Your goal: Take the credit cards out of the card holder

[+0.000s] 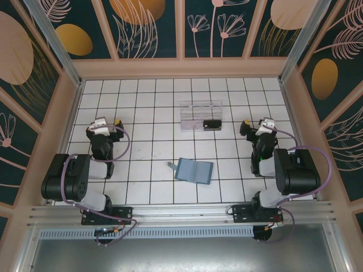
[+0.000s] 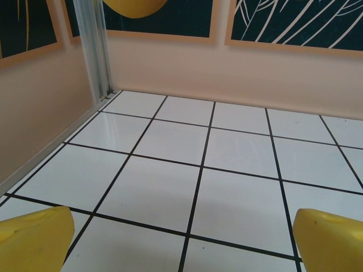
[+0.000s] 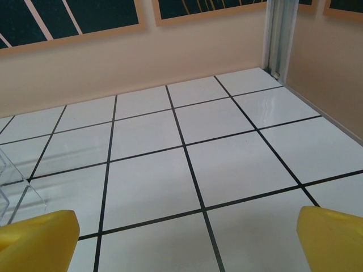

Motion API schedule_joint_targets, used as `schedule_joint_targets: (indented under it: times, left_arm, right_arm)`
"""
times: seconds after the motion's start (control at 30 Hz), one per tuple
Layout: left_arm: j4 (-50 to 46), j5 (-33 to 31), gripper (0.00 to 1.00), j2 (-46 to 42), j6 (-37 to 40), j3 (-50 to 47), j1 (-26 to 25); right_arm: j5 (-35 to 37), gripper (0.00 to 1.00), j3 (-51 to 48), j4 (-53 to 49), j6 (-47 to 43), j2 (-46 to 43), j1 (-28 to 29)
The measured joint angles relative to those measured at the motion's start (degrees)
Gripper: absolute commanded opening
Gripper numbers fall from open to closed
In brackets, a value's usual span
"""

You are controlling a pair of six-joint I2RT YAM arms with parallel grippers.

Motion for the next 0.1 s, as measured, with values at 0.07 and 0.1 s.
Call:
schedule_joint_targets:
  times: [0.07, 0.1]
  left_arm:
    - [0.0, 0.0, 0.99, 0.0, 0.0, 0.0, 0.0]
    - [0.0, 0.0, 0.99, 0.0, 0.0, 0.0, 0.0]
  right_arm:
    - [0.0, 0.99, 0.0, 0.0, 0.0, 0.0, 0.0]
    - [0.0, 0.99, 0.0, 0.0, 0.0, 0.0, 0.0]
